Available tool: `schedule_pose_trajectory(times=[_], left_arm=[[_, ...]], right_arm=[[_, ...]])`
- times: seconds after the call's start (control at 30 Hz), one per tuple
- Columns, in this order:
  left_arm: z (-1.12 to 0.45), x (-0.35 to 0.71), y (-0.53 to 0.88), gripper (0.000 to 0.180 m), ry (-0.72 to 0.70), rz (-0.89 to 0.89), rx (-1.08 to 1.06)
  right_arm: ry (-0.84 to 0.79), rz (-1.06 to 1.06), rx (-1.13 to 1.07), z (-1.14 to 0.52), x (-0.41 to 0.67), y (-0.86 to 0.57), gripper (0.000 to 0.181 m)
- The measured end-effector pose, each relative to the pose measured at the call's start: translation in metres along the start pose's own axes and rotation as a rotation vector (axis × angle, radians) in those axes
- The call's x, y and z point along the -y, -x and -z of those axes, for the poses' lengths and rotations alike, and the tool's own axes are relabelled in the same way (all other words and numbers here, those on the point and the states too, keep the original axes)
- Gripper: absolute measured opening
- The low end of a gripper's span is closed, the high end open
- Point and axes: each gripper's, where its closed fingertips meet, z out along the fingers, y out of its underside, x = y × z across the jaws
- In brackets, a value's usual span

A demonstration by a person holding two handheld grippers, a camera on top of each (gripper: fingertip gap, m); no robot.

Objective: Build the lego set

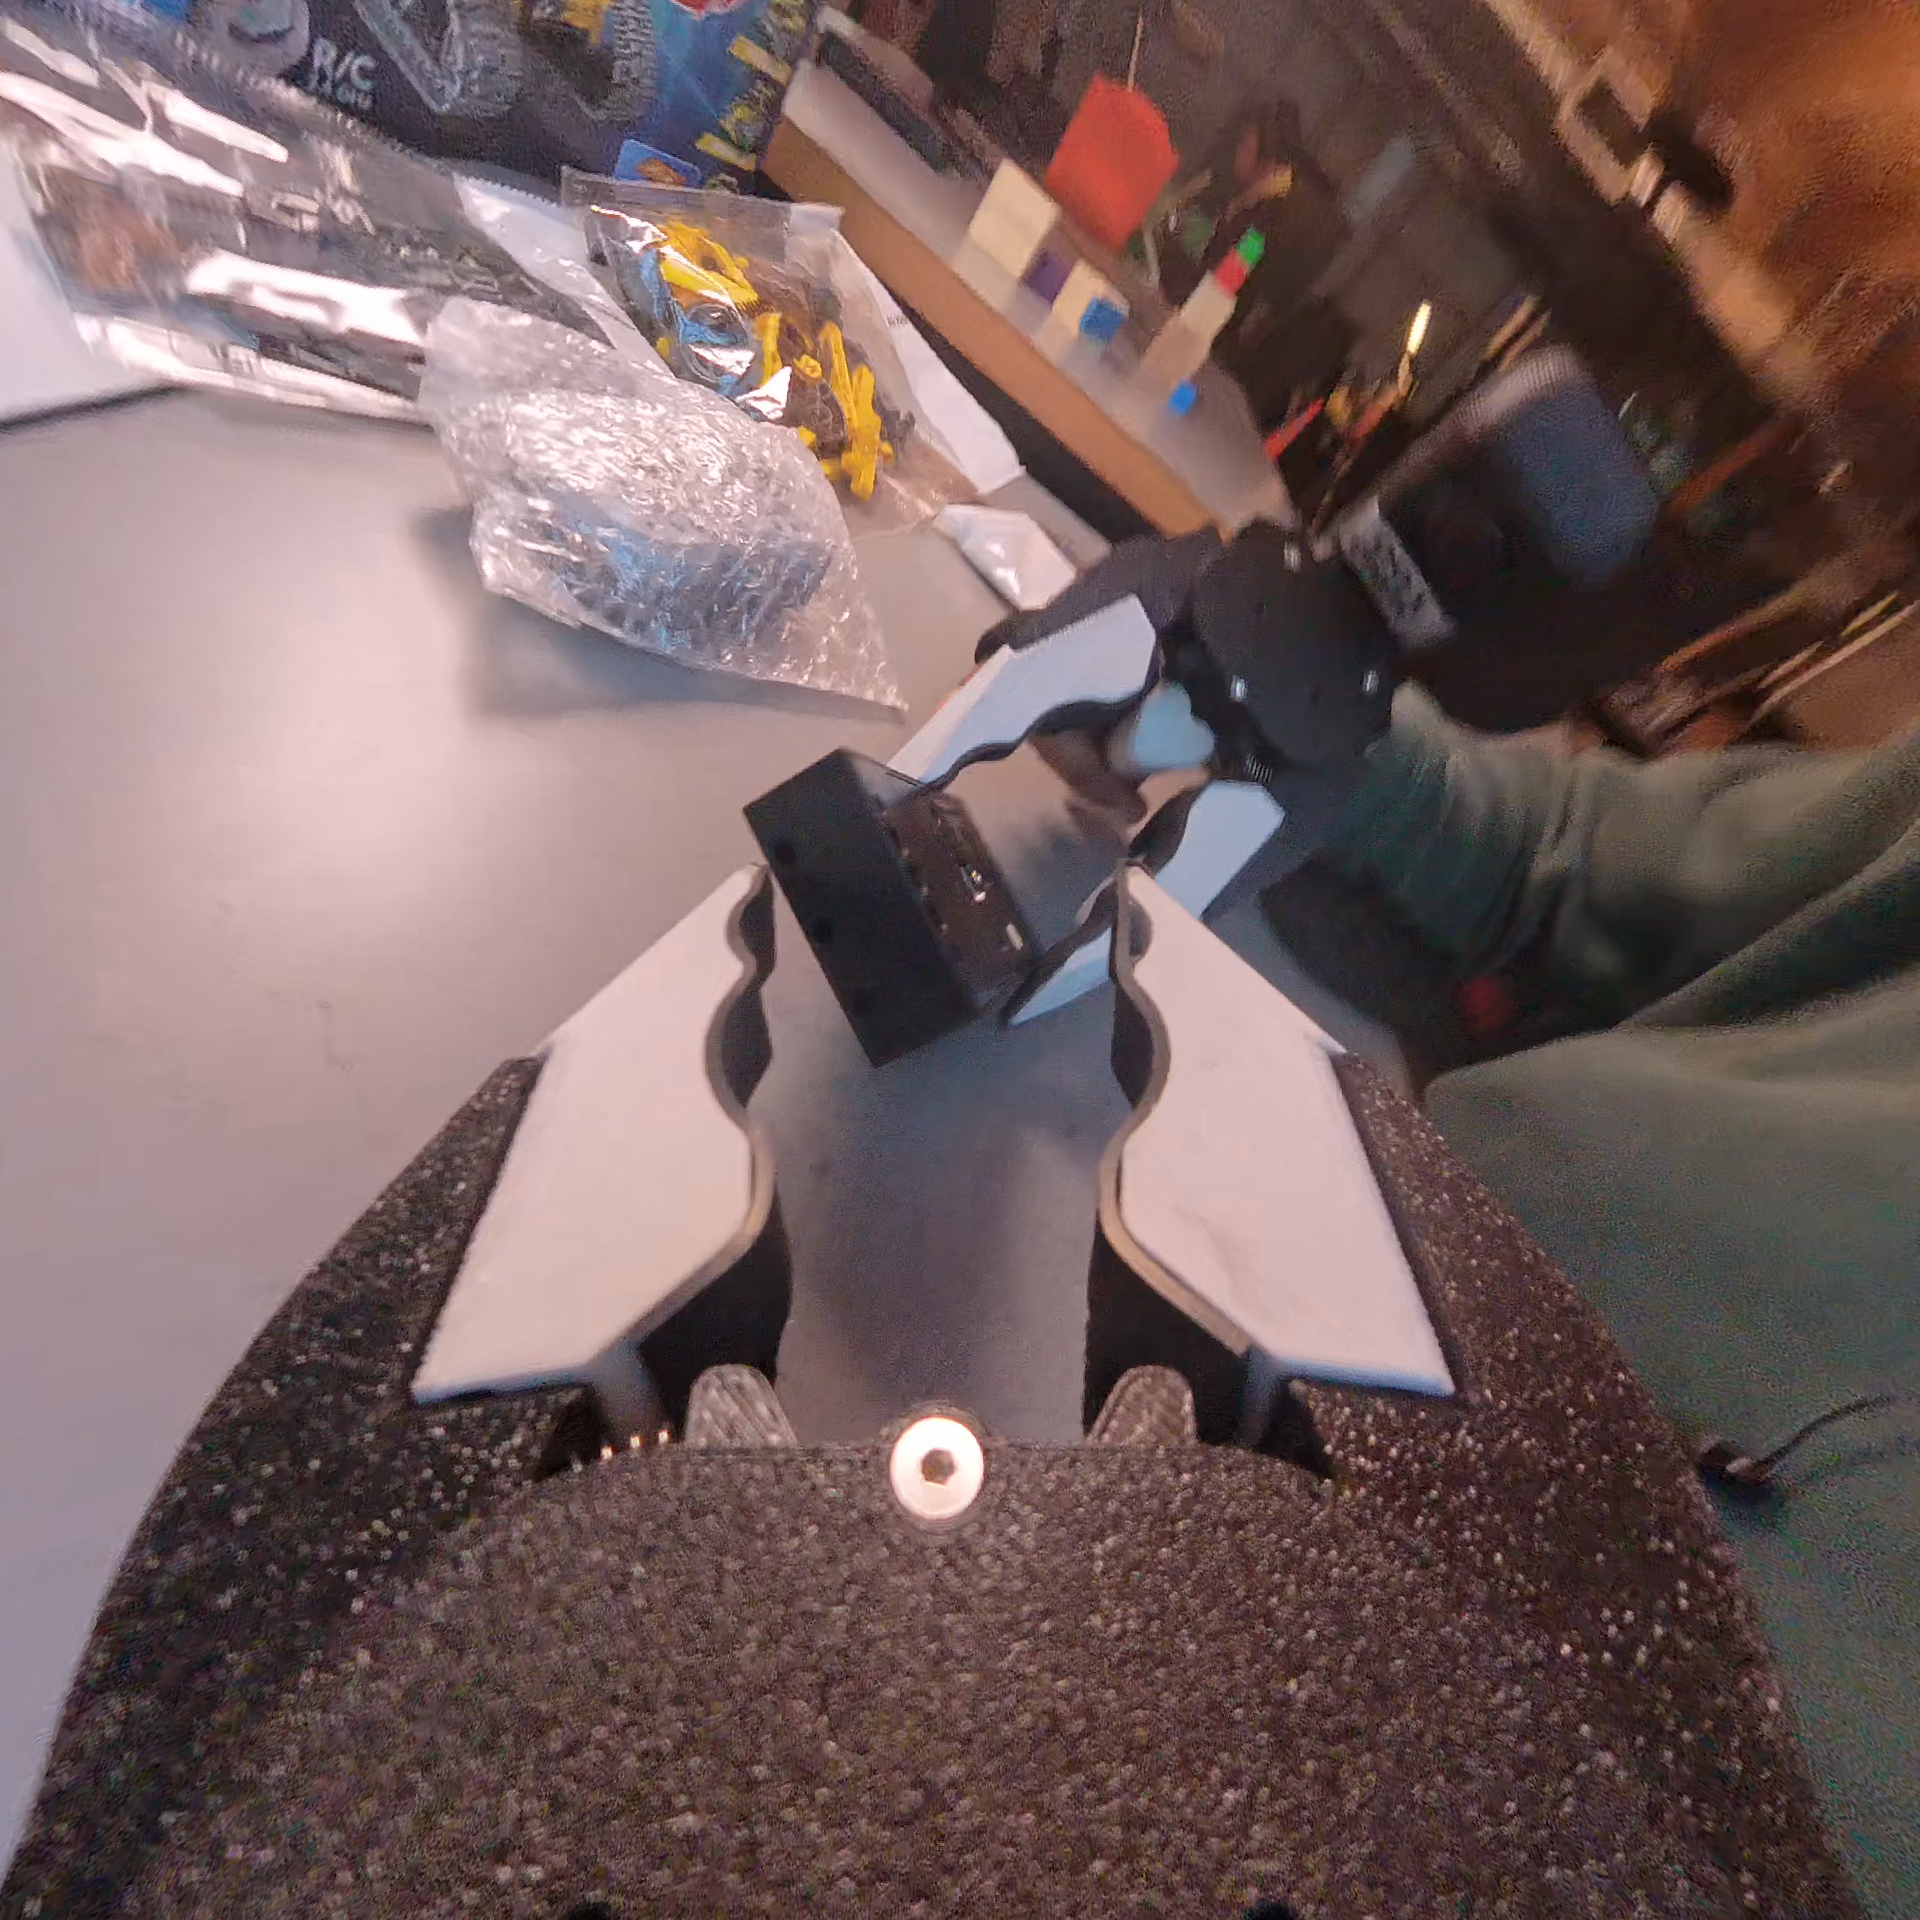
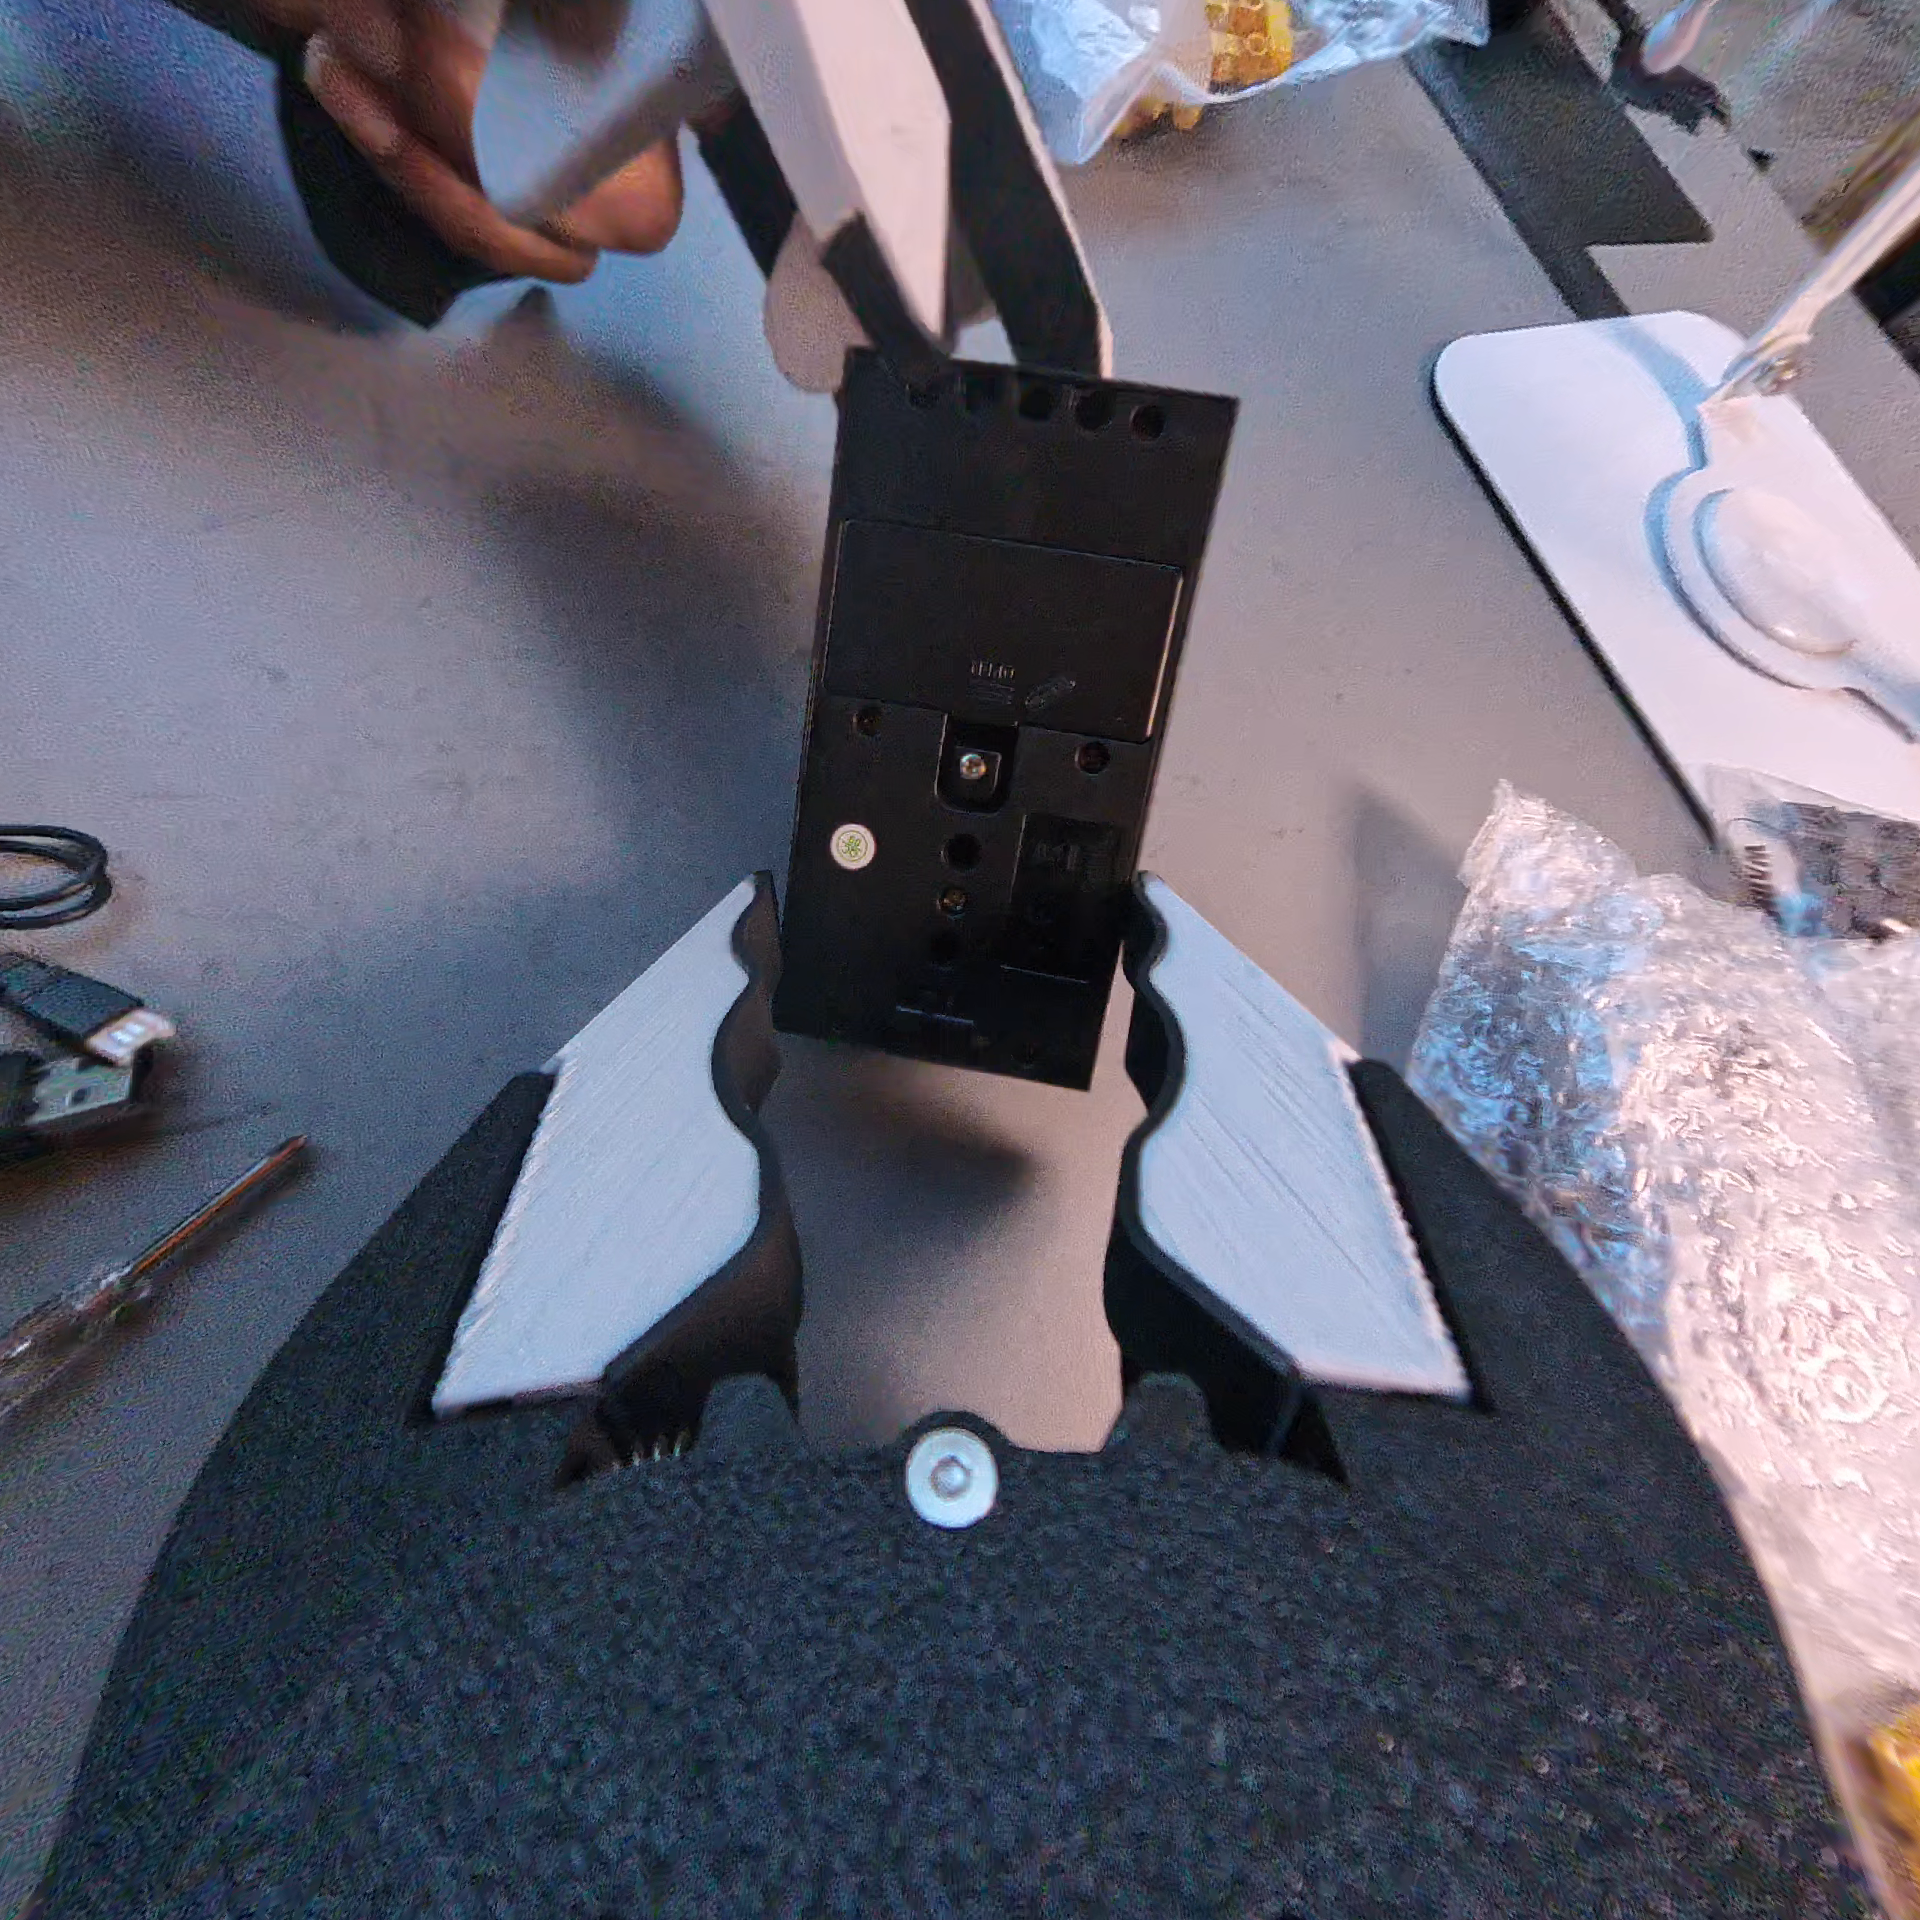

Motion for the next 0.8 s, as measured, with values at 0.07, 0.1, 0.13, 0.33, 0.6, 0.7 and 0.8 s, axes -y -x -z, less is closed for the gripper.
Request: schedule_pose_trajectory(times=[0.07,0.1,0.13,0.33,0.6,0.7,0.8], left_arm=[[0.007,-0.005,0.002,0.083,0.085,-0.271,0.078],[0.008,-0.010,0.002,0.088,0.128,-0.383,0.108],[0.006,-0.017,0.001,0.093,0.176,-0.460,0.119],[-0.017,-0.067,0.001,0.095,0.427,-0.700,0.125],[-0.016,-0.083,0.011,0.065,0.550,-0.756,0.189],[-0.016,-0.084,0.011,0.065,0.543,-0.750,0.194],[-0.017,-0.084,0.010,0.065,0.534,-0.749,0.189]], right_arm=[[0.001,-0.021,0.110,0.006,-0.007,0.002,0.063],[0.006,-0.003,0.146,0.008,-0.010,0.003,0.063],[0.028,0.022,0.198,0.010,-0.016,0.007,0.063],[0.012,0.087,0.394,0.016,-0.018,0.033,0.063],[-0.007,0.071,0.219,0.032,-0.007,0.010,0.068],[-0.041,0.038,0.255,0.064,0.005,0.030,0.055],[0.039,0.078,0.309,0.080,-0.010,0.076,0.053]])
